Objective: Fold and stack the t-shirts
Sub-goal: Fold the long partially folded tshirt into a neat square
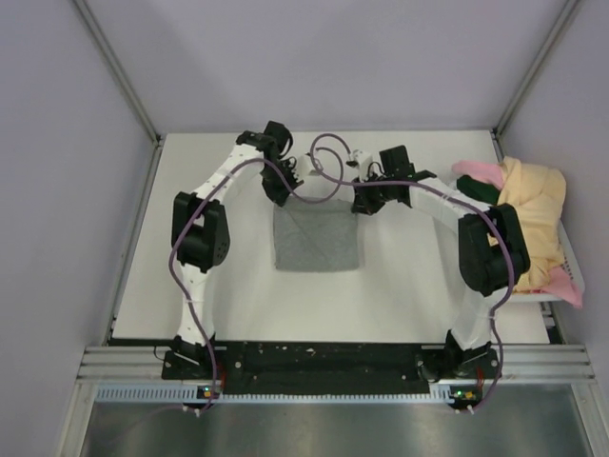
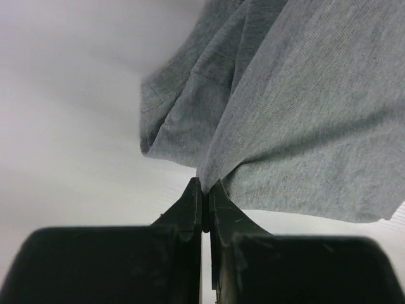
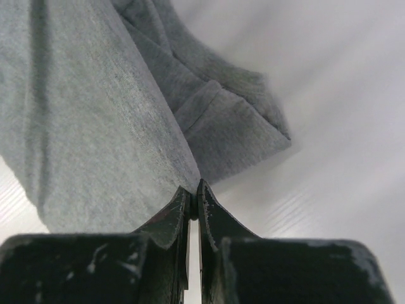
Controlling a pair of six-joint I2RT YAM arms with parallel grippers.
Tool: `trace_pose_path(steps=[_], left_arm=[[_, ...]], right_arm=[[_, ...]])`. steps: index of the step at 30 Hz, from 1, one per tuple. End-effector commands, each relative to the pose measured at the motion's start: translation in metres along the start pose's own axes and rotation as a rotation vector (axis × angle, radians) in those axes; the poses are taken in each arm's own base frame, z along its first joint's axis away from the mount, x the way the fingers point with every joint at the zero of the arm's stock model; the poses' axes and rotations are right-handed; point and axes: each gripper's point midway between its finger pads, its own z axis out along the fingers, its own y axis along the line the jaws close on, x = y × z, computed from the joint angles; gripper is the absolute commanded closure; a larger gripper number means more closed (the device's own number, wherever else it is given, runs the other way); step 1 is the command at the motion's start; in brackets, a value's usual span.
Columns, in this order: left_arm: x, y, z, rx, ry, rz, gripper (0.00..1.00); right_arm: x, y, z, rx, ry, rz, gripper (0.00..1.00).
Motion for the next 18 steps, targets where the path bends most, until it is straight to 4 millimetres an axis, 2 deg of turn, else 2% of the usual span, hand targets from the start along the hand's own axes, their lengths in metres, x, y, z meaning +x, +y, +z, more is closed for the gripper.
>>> trace_pose_path(steps=[1,3,5,7,9,11,13,15,17,18], left_arm=[[0.014,0.034,0.000,-0.093,0.037,-0.084,0.99],[0.018,0.041,0.006,-0.110,0.048,-0.110,0.94],[0.026,0.051,0.012,-0.137,0.065,-0.135,0.88],[0.031,0.067,0.019,-0.178,0.058,-0.173,0.75],[0.037,0.090,0.020,-0.242,0.041,-0.233,0.66],[0.040,0.112,0.008,-0.312,0.014,-0.298,0.62],[0.039,0.120,-0.013,-0.336,-0.048,-0.339,0.54],[0.033,0.121,-0.036,-0.378,-0.118,-0.349,0.50],[0.025,0.114,-0.056,-0.419,-0.182,-0.334,0.48],[0.019,0.104,-0.063,-0.404,-0.219,-0.319,0.48]], right_arm=[[-0.026,-0.036,0.017,0.063,-0.039,0.012,1.00],[-0.030,-0.048,0.029,0.082,-0.041,0.031,0.98],[-0.039,-0.069,0.039,0.164,-0.053,0.091,0.82],[-0.052,-0.092,0.045,0.252,-0.086,0.150,0.68],[-0.064,-0.109,0.046,0.308,-0.116,0.226,0.65],[-0.078,-0.113,0.039,0.312,-0.161,0.310,0.64],[-0.085,-0.104,0.031,0.279,-0.185,0.351,0.62],[-0.086,-0.082,0.025,0.192,-0.190,0.359,0.58],[-0.086,-0.057,0.020,0.089,-0.199,0.377,0.57],[-0.082,-0.044,0.021,0.040,-0.197,0.380,0.57]])
